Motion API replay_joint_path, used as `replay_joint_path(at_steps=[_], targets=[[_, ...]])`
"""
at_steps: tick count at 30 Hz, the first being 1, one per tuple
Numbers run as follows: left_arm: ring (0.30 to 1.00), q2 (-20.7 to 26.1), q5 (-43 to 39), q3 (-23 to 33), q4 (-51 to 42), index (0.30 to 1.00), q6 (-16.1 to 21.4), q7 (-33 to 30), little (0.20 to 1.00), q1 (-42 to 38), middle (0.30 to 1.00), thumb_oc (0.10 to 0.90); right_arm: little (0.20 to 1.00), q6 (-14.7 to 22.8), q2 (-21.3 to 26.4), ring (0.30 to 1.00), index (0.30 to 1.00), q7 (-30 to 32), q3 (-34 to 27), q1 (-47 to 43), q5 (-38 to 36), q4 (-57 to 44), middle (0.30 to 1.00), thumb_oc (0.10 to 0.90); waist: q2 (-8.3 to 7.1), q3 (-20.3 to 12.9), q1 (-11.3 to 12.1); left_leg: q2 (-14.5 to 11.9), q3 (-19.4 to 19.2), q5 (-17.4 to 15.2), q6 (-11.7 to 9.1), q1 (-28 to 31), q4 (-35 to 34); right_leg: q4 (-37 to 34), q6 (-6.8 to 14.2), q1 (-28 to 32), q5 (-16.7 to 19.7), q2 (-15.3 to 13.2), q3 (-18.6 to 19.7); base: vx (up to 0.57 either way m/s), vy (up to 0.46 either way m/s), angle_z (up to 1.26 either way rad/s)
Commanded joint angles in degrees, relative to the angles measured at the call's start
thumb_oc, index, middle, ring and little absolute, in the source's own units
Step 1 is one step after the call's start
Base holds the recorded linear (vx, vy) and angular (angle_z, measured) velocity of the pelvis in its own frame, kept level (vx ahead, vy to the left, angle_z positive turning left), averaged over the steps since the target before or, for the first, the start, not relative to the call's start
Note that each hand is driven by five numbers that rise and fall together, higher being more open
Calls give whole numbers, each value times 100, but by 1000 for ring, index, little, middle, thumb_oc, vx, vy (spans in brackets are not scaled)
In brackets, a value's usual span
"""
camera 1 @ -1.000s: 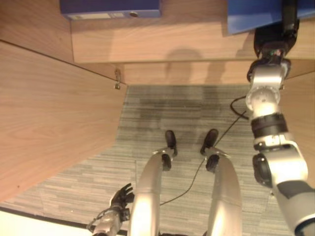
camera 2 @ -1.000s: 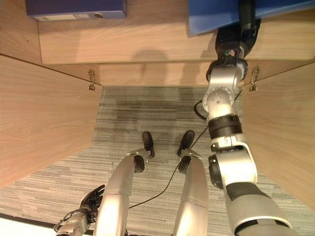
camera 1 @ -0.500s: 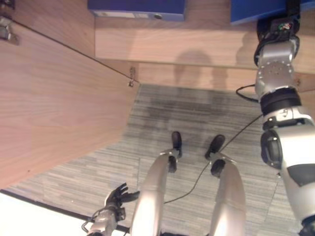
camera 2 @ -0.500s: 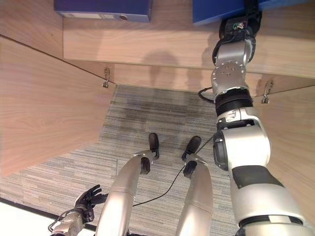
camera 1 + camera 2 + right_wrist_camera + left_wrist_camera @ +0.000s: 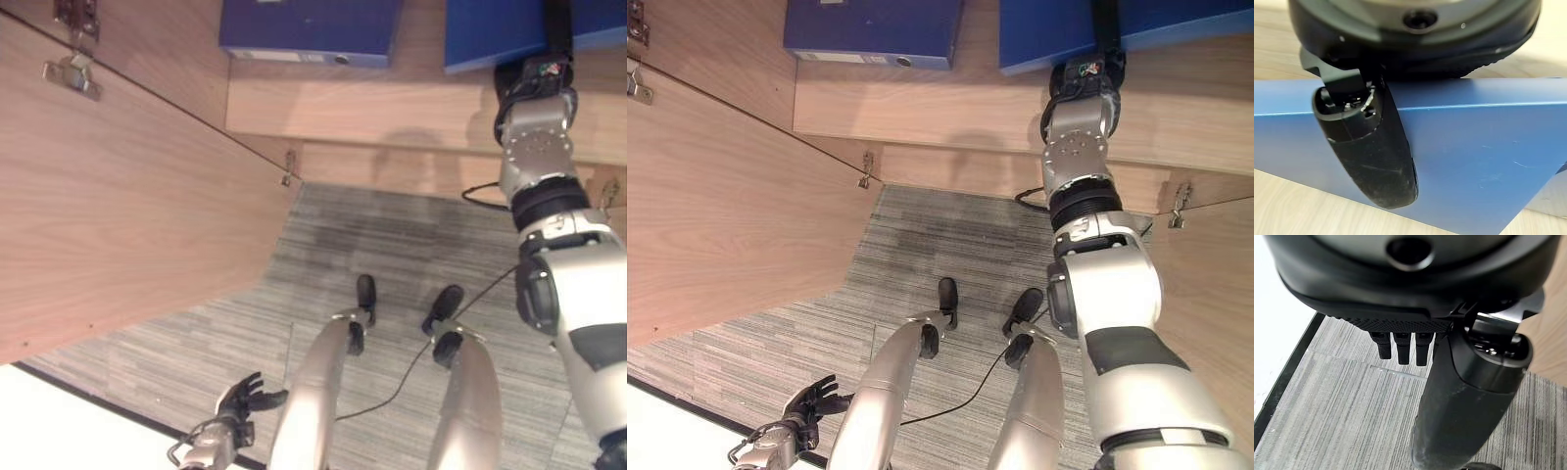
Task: Put the empty folder in the office cabinet
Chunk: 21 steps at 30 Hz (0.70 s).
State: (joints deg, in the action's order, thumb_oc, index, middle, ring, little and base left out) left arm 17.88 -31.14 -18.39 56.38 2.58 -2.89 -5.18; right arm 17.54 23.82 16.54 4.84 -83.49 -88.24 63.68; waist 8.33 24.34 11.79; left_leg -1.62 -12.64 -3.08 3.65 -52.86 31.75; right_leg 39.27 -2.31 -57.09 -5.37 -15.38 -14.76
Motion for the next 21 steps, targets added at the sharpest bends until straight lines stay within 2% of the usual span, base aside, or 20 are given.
replay_joint_path(at_steps=[1, 4, 11, 13, 14, 16, 18, 21], targets=[[900, 583, 1, -318, 97, 900, -82, 15, 900, 831, 900, 800, 300, 245, 29, 300, 300, -708, 208, -301, 38, -902, 300, 400, 8, -589, 255, 108, 366, -495, -220, 129, -235, 77, 475, 380, -732, 259, 266, 7, 33, 0], [900, 639, -2, -342, -45, 900, -76, 13, 900, 913, 900, 800, 300, 502, -83, 300, 300, -773, -11, -249, -148, -1186, 300, 400, 107, -624, 299, 132, 373, -497, -204, 148, -258, 82, 503, 378, -748, 248, 274, 7, 21, 0], [900, 739, 44, -292, -162, 900, -76, 8, 900, 988, 900, 800, 300, 1001, -167, 300, 300, -850, -306, -124, -305, -1796, 300, 400, 225, -693, 346, 192, 379, -491, -182, 167, -286, 125, 561, 378, -756, 204, 296, 3, 15, 6], [900, 755, 55, -286, -168, 900, -81, 21, 900, 1015, 900, 800, 860, 1010, -161, 860, 860, -859, -300, -94, -323, -1852, 860, 773, 230, -706, 349, 196, 376, -484, -184, 171, -297, 138, 569, 382, -759, 194, 294, -1, 10, 6], [900, 784, 46, -300, -171, 900, -83, 42, 900, 1047, 900, 800, 900, 946, -86, 900, 900, -825, -160, -138, -243, -1788, 900, 800, 229, -721, 351, 197, 379, -480, -189, 172, -295, 138, 573, 379, -752, 186, 304, -7, 5, 3], [900, 819, 43, -303, -180, 900, -98, 77, 900, 1064, 900, 800, 900, 848, -52, 900, 900, -862, -89, -135, -217, -1761, 900, 800, 229, -731, 352, 200, 388, -471, -190, 172, -307, 133, 574, 387, -748, 183, 299, -4, 4, 2], [900, 619, 285, -306, 351, 900, -64, 25, 900, 981, 900, 800, 900, 786, -180, 900, 900, -892, -167, -113, -286, -1650, 900, 800, 202, -745, 345, 205, 420, -474, -194, 163, -312, 144, 592, 369, -743, 181, 289, 0, 0, 0], [900, 631, 396, 143, 968, 900, -111, -10, 900, 991, 900, 800, 900, 503, 309, 900, 900, -1069, -32, -216, -393, -1086, 900, 800, 183, -778, 453, 228, 467, -450, -212, 160, -326, 161, 614, 362, -748, 159, 273, -10, -38, 2]])
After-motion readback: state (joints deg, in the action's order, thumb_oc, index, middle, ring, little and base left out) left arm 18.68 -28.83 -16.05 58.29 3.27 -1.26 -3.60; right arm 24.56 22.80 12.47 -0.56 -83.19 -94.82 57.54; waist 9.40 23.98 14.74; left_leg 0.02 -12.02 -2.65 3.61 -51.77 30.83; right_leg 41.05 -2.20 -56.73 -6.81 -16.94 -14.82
